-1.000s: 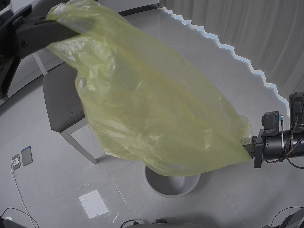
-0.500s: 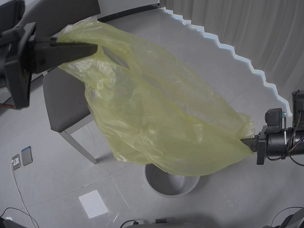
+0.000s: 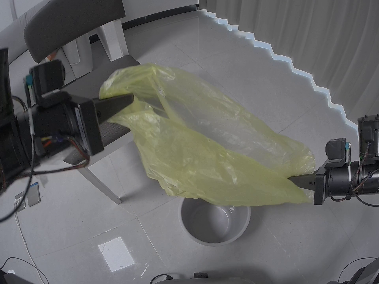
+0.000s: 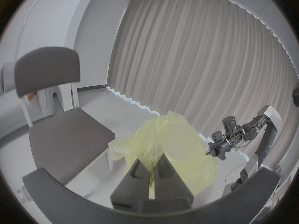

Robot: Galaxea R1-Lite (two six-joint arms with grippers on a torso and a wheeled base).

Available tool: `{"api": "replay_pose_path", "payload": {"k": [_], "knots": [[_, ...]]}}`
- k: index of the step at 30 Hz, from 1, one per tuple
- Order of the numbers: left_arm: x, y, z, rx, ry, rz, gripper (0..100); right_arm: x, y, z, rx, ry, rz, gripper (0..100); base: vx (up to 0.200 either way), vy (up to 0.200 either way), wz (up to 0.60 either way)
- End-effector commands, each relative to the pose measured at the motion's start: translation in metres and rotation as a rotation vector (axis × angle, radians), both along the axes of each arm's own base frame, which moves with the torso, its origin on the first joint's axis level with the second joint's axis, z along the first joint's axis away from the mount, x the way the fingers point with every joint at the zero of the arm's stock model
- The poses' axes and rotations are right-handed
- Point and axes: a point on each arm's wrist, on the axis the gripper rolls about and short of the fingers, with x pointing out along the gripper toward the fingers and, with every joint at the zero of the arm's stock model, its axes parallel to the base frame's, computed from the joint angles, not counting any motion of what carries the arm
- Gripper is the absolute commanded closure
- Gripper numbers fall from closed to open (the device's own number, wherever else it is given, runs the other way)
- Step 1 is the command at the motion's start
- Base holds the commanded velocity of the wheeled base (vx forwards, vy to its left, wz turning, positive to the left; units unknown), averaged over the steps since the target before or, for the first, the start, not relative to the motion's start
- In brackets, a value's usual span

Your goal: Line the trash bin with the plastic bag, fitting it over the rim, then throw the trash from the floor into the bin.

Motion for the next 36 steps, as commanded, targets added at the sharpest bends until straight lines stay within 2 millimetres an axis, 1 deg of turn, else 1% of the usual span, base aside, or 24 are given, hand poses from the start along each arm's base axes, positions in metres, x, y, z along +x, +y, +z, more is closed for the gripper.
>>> {"api": "replay_pose_path", "payload": {"k": [1, 2, 3, 4, 5, 7, 8, 9, 11, 12, 13, 15, 23, 24, 26, 28, 36], "knots": [[0.013, -0.018, -0.066, -0.048, 0.157, 0.030, 100, 0.021, 0.005, -0.017, -0.037, 0.067, -0.033, 100, 0.000, 0.000, 0.00], [0.017, -0.021, -0.072, -0.047, 0.162, 0.032, 100, 0.024, 0.005, -0.020, -0.043, 0.077, -0.037, 100, 0.000, 0.000, 0.00], [0.017, -0.021, -0.072, -0.047, 0.162, 0.032, 100, 0.024, 0.005, -0.020, -0.043, 0.077, -0.037, 100, 0.000, 0.000, 0.00], [0.025, -0.027, -0.081, -0.040, 0.176, 0.035, 100, 0.029, 0.006, -0.026, -0.054, 0.099, -0.038, 100, 0.000, 0.000, 0.00], [0.028, -0.029, -0.085, -0.037, 0.187, 0.038, 100, 0.032, 0.007, -0.030, -0.060, 0.112, -0.038, 100, 0.000, 0.000, 0.00], [0.033, -0.033, -0.094, -0.036, 0.220, 0.040, 100, 0.036, 0.007, -0.036, -0.070, 0.132, -0.043, 100, 0.000, 0.000, 0.00], [0.034, -0.034, -0.094, -0.035, 0.223, 0.041, 100, 0.036, 0.007, -0.037, -0.071, 0.135, -0.043, 100, 0.000, 0.000, 0.00], [0.038, -0.038, -0.102, -0.034, 0.258, 0.044, 100, 0.041, 0.007, -0.043, -0.082, 0.156, -0.046, 100, 0.000, 0.000, 0.00], [0.043, -0.042, -0.110, -0.034, 0.297, 0.050, 100, 0.045, 0.008, -0.050, -0.090, 0.179, -0.045, 100, 0.000, 0.000, 0.00], [0.043, -0.042, -0.110, -0.034, 0.297, 0.050, 100, 0.045, 0.008, -0.050, -0.090, 0.179, -0.045, 100, 0.000, 0.000, 0.00], [0.049, -0.048, -0.119, -0.049, 0.330, 0.056, 100, 0.050, 0.009, -0.056, -0.095, 0.194, -0.049, 100, 0.000, 0.000, 0.00], [0.054, -0.052, -0.129, -0.061, 0.343, 0.060, 100, 0.056, 0.011, -0.063, -0.096, 0.198, -0.052, 100, 0.000, 0.000, 0.00], [0.068, -0.063, -0.164, -0.070, 0.345, 0.055, 100, 0.072, 0.014, -0.087, -0.117, 0.226, -0.052, 100, 0.000, 0.000, 0.00], [0.068, -0.063, -0.166, -0.070, 0.349, 0.056, 100, 0.072, 0.014, -0.088, -0.119, 0.227, -0.051, 100, 0.000, 0.000, 0.00], [0.071, -0.066, -0.178, -0.081, 0.373, 0.057, 100, 0.076, 0.012, -0.094, -0.127, 0.238, -0.056, 100, 0.000, 0.000, 0.00], [0.073, -0.068, -0.183, -0.091, 0.381, 0.050, 100, 0.079, 0.011, -0.096, -0.126, 0.239, -0.065, 100, 0.000, 0.000, 0.00], [0.091, -0.071, -0.215, -0.113, 0.381, 0.021, 100, 0.103, 0.007, -0.114, -0.111, 0.221, -0.082, 100, 0.000, 0.000, 0.00]]}}
